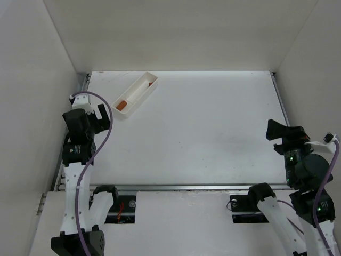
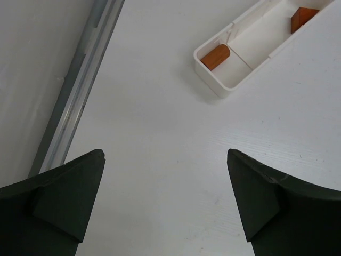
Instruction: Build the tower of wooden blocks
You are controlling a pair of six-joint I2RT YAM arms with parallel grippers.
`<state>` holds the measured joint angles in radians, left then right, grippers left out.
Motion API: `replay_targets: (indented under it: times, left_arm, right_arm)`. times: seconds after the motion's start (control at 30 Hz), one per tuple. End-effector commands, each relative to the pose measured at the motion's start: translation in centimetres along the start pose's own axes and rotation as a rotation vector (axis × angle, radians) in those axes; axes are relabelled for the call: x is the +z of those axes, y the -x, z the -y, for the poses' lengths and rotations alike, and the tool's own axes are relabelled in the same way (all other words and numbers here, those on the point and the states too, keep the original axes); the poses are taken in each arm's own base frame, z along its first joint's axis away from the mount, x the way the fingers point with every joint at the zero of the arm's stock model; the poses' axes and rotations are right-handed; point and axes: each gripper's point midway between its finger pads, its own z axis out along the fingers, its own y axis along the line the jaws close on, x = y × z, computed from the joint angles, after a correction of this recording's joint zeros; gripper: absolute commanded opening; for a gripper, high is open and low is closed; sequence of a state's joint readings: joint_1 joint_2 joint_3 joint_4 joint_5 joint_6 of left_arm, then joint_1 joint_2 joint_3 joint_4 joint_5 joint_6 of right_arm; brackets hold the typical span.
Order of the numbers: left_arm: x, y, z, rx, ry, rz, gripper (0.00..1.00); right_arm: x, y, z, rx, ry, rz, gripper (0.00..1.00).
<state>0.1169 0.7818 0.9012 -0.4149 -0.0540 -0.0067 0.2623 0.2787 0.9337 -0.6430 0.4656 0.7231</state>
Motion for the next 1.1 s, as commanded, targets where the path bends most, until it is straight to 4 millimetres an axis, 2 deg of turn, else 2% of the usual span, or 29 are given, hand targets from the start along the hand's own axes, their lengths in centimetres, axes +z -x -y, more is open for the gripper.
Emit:
replay_targets:
  times: [0.0,0.1,0.13,0.33,0.43,0.47,0.5,0.57,0.6,0.7,0.73,0.8,0.83,0.9,0.93,0.97,1.03,1.07]
  left_arm:
    - [-0.6,2.5,-0.4,-0.09,0.042,0.085,1.0]
    - [-0.5,2.8,0.2,-0.087,0.014,0.064,1.0]
    - [-0.2,2.5,1.6,-0.048,-0.068,0.041,1.0]
    - [1.7,4.3,5.1,-0.006,-0.255,-0.038,1.0]
    - [4.5,5.5,6.2,-0.021,-0.287,-0.124,1.0]
    - [4.7,7.8,7.0,-0.021,-0.319,-0.101,1.0]
    - [6.9,6.3,7.4,-0.028,-0.327,-0.199,1.0]
    - [8.4,6.7,8.5,-0.038,-0.381,-0.248,0.99]
    - [10.0,7.0,9.2,-0.055,-0.429,-0.279,0.96]
    - [12.3,6.8,9.6,-0.127,-0.47,-0.333,0.89]
    - [14.4,5.2,9.0,-0.155,-0.449,-0.387,0.86]
    - [16.3,4.0,8.8,-0.199,-0.438,-0.436,0.75]
    - [18.2,3.0,8.8,-0.218,-0.453,-0.474,0.72]
    - [19.9,2.2,9.1,-0.251,-0.453,-0.506,0.67]
    - [20.5,2.7,9.1,-0.25,-0.455,-0.499,0.66]
    - [21.3,1.2,9.5,-0.261,-0.442,-0.551,0.64]
    - [21.5,1.1,9.4,-0.259,-0.411,-0.553,0.64]
    - [21.9,-0.3,9.0,-0.258,-0.356,-0.573,0.64]
  right_arm:
    - [0.4,0.8,-0.5,0.018,0.005,0.036,1.0]
    - [1.0,0.6,-0.9,0.019,0.014,0.032,1.0]
    - [1.0,0.6,-1.2,0.023,0.029,0.03,1.0]
    - [3.2,-0.6,-2.2,-0.003,0.008,-0.022,1.0]
    - [3.9,-0.5,-2.7,-0.025,-0.008,-0.039,1.0]
    - [4.7,-1.1,-2.7,-0.038,-0.025,-0.058,1.0]
    - [4.9,-1.3,-3.0,-0.044,-0.024,-0.079,1.0]
    - [6.2,-3.0,-2.7,-0.089,-0.064,-0.147,1.0]
    - [6.6,-3.4,-2.6,-0.101,-0.082,-0.167,1.0]
    - [8.0,-5.0,-2.7,-0.14,-0.127,-0.25,1.0]
    - [8.2,-5.2,-2.6,-0.147,-0.137,-0.262,1.0]
    - [8.8,-5.3,-3.0,-0.15,-0.142,-0.267,1.0]
    - [9.0,-5.6,-2.8,-0.155,-0.15,-0.275,1.0]
    - [9.3,-5.5,-3.1,-0.148,-0.139,-0.263,1.0]
    - [9.4,-5.5,-3.4,-0.142,-0.126,-0.262,1.0]
    - [9.4,-5.3,-3.5,-0.135,-0.114,-0.25,1.0]
    - [9.3,-5.3,-3.5,-0.131,-0.11,-0.245,1.0]
    - [9.4,-5.5,-3.5,-0.122,-0.11,-0.243,1.0]
